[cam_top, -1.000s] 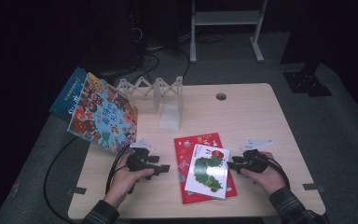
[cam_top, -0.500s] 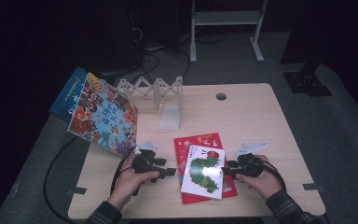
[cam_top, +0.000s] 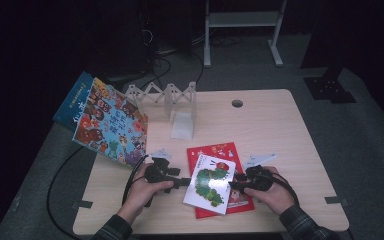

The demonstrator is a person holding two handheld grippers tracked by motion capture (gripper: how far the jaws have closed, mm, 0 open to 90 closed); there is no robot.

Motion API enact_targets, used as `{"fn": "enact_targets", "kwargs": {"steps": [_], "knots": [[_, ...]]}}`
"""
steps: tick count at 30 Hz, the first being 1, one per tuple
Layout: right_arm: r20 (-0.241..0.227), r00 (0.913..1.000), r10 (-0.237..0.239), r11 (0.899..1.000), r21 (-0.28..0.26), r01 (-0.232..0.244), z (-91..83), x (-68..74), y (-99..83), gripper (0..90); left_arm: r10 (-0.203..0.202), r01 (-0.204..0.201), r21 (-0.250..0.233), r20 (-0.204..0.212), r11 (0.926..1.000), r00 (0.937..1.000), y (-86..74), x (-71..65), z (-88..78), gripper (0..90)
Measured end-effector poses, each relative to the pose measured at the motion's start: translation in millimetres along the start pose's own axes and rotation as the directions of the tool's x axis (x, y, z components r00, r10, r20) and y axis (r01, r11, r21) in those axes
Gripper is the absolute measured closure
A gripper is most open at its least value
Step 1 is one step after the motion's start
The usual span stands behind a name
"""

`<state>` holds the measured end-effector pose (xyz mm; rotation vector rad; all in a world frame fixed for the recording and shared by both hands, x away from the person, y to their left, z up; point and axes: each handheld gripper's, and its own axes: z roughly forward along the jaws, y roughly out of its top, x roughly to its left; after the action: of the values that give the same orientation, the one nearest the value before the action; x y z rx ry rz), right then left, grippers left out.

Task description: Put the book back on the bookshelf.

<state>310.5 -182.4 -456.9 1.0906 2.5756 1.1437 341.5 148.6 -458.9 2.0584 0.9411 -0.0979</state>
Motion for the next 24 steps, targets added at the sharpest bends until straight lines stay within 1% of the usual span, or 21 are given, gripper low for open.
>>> {"fn": "enact_targets", "kwargs": {"steps": [4, 5, 8, 11, 14, 18, 20, 21, 22, 24], "knots": [[-0.003, 1.0000, -0.006, 1.000, -0.003, 0.006, 5.1, 2.5, 4.1, 56.7, -0.011, 0.011, 0.011, 0.011, 0.9999, 0.9999, -0.3, 2.2, 2.0, 27.3], [-0.004, 1.0000, -0.007, 1.000, -0.006, 0.007, 6.5, 3.3, 5.0, 56.6, -0.010, 0.010, 0.016, 0.011, 0.9998, 0.9999, -0.5, 3.0, 2.6, 27.1], [-0.010, 0.9999, -0.013, 1.000, -0.010, 0.013, 9.8, 5.3, 7.0, 56.5, -0.027, 0.027, 0.032, 0.019, 0.9991, 0.9994, -1.0, 5.2, 4.3, 26.9], [-0.015, 0.9996, -0.022, 1.000, -0.001, 0.022, 12.1, 7.5, 7.8, 56.4, -0.034, 0.032, 0.052, 0.025, 0.9981, 0.9991, -1.6, 6.4, 6.4, 26.9], [-0.022, 0.9994, -0.025, 1.000, 0.002, 0.026, 15.0, 9.6, 8.8, 56.2, -0.039, 0.037, 0.059, 0.034, 0.9976, 0.9987, -1.7, 7.5, 8.1, 26.9], [-0.032, 0.9985, -0.044, 0.999, 0.006, 0.044, 19.5, 14.2, 10.8, 55.8, -0.059, 0.056, 0.057, 0.047, 0.9968, 0.9972, -1.4, 9.1, 9.7, 26.5], [-0.034, 0.9983, -0.048, 0.999, 0.014, 0.049, 21.2, 15.9, 10.9, 55.5, -0.068, 0.065, 0.061, 0.061, 0.9960, 0.9958, -1.1, 9.8, 10.0, 26.6], [-0.034, 0.9981, -0.051, 0.999, 0.014, 0.051, 21.7, 16.0, 10.8, 55.3, -0.078, 0.073, 0.063, 0.075, 0.9953, 0.9942, -1.0, 9.8, 10.9, 26.8], [-0.034, 0.9979, -0.054, 0.998, 0.013, 0.055, 22.0, 16.0, 10.8, 55.2, -0.086, 0.081, 0.063, 0.077, 0.9947, 0.9933, -0.6, 9.3, 11.4, 26.4], [-0.033, 0.9979, -0.056, 0.998, 0.014, 0.057, 22.1, 15.9, 11.0, 55.1, -0.088, 0.083, 0.068, 0.073, 0.9942, 0.9934, 0.2, 9.1, 10.9, 27.4]]}}
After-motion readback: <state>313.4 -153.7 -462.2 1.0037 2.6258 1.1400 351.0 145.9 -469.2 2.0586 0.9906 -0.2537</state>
